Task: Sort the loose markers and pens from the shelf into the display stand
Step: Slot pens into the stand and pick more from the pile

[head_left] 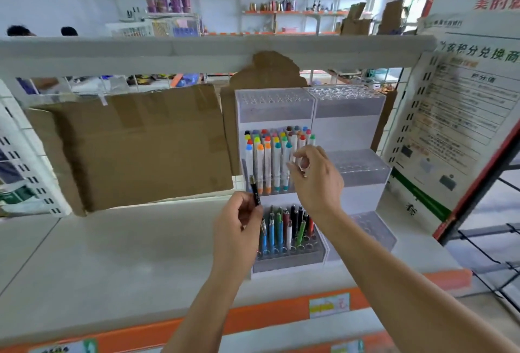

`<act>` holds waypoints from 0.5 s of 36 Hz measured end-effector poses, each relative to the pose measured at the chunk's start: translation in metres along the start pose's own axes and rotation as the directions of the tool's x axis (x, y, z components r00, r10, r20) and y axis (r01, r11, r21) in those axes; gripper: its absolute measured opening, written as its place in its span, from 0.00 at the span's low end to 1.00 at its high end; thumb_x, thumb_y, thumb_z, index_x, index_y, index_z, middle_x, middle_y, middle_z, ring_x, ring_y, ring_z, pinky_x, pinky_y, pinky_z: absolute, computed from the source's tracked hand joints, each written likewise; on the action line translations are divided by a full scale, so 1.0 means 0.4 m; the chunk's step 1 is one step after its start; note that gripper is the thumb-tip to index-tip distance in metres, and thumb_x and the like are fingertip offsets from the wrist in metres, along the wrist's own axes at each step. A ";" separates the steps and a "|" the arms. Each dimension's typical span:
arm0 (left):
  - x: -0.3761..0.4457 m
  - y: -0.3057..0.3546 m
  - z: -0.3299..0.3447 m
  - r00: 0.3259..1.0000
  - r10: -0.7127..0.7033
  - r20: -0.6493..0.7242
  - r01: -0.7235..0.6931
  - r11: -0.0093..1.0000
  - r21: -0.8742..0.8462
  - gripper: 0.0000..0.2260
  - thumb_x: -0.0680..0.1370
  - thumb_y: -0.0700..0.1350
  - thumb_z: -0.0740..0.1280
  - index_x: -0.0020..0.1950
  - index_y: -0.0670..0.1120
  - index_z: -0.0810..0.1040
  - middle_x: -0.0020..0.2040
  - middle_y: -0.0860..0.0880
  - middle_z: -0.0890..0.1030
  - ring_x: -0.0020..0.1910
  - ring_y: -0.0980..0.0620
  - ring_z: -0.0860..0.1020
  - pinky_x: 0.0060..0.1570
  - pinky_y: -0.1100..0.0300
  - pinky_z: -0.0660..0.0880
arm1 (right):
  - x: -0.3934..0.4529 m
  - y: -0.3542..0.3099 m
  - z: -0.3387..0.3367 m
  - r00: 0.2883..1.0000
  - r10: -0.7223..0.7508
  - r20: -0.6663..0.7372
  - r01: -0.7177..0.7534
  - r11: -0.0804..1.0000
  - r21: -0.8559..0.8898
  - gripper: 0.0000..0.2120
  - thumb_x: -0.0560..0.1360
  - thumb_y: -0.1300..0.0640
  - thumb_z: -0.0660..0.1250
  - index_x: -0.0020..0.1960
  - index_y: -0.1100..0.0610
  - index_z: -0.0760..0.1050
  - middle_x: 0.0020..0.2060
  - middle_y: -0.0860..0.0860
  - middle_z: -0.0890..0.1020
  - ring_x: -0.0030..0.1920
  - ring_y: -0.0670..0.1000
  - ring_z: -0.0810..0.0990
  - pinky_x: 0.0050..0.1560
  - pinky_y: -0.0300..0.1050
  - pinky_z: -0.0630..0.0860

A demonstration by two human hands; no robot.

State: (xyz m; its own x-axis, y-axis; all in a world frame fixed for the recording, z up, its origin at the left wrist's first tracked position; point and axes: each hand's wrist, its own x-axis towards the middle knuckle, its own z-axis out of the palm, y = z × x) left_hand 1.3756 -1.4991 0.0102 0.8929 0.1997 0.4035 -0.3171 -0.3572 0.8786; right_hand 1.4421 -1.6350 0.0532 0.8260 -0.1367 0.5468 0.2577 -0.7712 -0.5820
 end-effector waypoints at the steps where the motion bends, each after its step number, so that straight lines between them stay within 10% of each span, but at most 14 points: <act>1: -0.002 0.002 0.004 1.000 0.005 0.003 -0.005 1.000 -0.004 0.07 0.77 0.38 0.67 0.41 0.48 0.73 0.34 0.52 0.77 0.34 0.55 0.74 0.35 0.68 0.70 | -0.017 -0.007 -0.006 0.999 -0.038 -0.026 0.040 0.996 0.081 0.01 0.77 0.56 0.66 0.47 0.53 0.74 0.40 0.43 0.73 0.36 0.43 0.71 0.32 0.35 0.63; 8: -0.012 0.015 0.035 0.996 0.068 0.066 -0.067 0.998 -0.023 0.09 0.76 0.34 0.65 0.44 0.48 0.75 0.38 0.49 0.80 0.38 0.51 0.78 0.38 0.61 0.74 | -0.123 -0.044 -0.023 0.973 -0.106 0.206 0.022 0.927 0.374 0.07 0.74 0.58 0.70 0.38 0.51 0.76 0.34 0.43 0.77 0.35 0.41 0.75 0.35 0.31 0.70; 18: -0.022 -0.044 0.027 0.995 0.089 -0.038 -0.082 0.984 0.156 0.10 0.79 0.42 0.64 0.59 0.45 0.76 0.54 0.50 0.79 0.54 0.53 0.76 0.55 0.59 0.73 | -0.128 0.141 -0.086 0.976 0.107 -0.187 -0.053 0.960 0.276 0.07 0.76 0.63 0.66 0.40 0.57 0.74 0.30 0.51 0.78 0.32 0.56 0.79 0.33 0.45 0.74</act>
State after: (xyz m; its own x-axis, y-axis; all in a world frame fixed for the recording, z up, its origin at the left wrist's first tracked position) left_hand 1.3767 -1.5044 -0.0116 0.8482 0.2015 0.4898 -0.3359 -0.5103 0.7916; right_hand 1.3969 -1.6929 0.0131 0.7404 -0.3325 0.5841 0.3423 -0.5613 -0.7535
